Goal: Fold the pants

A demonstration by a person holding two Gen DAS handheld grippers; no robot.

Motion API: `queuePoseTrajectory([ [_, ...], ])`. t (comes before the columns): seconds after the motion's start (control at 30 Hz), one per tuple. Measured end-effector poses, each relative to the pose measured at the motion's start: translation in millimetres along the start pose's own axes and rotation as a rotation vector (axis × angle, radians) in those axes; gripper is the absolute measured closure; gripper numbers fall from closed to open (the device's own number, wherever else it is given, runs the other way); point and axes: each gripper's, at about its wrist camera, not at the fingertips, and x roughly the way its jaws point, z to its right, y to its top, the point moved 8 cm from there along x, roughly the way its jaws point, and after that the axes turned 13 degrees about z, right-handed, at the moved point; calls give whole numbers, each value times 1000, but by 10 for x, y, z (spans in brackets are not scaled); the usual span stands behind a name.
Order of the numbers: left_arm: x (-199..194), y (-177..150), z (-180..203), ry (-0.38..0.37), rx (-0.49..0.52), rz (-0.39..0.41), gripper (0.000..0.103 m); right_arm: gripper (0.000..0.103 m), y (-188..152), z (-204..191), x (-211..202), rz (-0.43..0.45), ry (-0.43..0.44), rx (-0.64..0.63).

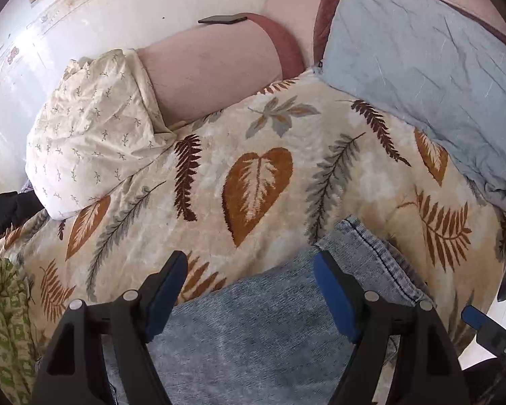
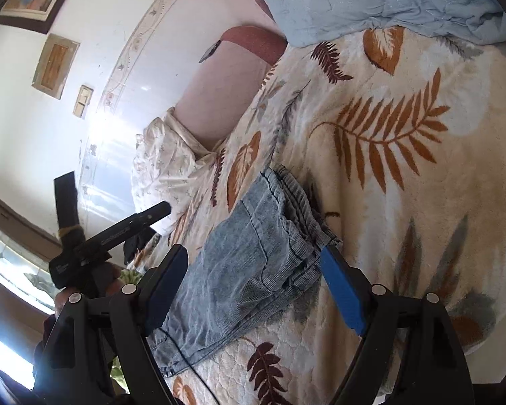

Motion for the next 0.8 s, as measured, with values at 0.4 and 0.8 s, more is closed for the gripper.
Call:
queuePoseTrajectory([
  [0.4,300,125,343,-125,116,-64,24,22,-22,57,5,-15,24,41],
  [0.8,753,164,558,-419,283,-151,24,22,-184,93,282,-83,11,35],
])
